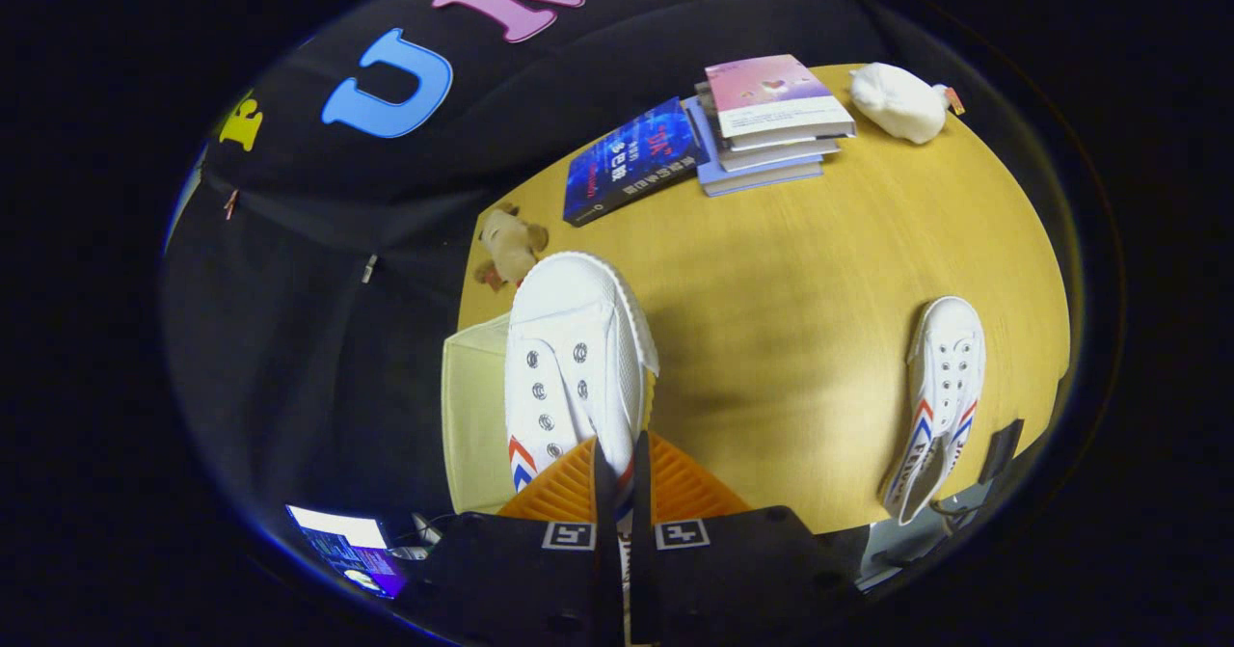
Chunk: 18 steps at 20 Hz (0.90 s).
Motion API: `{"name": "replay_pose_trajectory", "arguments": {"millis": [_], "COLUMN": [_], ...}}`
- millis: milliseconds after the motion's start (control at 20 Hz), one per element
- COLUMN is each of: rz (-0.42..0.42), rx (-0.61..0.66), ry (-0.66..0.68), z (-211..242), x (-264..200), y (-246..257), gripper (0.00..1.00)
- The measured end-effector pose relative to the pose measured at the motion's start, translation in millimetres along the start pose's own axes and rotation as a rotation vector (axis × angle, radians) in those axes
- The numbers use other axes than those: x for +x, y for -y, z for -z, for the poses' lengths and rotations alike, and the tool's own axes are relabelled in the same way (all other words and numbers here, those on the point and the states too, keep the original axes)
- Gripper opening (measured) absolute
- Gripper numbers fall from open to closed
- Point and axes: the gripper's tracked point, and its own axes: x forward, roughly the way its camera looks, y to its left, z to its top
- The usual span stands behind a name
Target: Open the storage box then place both shoes into the box .Put the left shoe in first, then the right shoe, with the right side of both shoes facing outward in a uniform manner.
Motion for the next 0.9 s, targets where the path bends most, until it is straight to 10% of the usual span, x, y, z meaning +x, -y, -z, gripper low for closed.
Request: {"name": "replay_pose_trajectory", "arguments": {"millis": [900], "rz": [0.033], "rx": [0.047], "ry": [-0.098], "z": [67], "x": [131], "y": [-110], "gripper": [0.07]}}
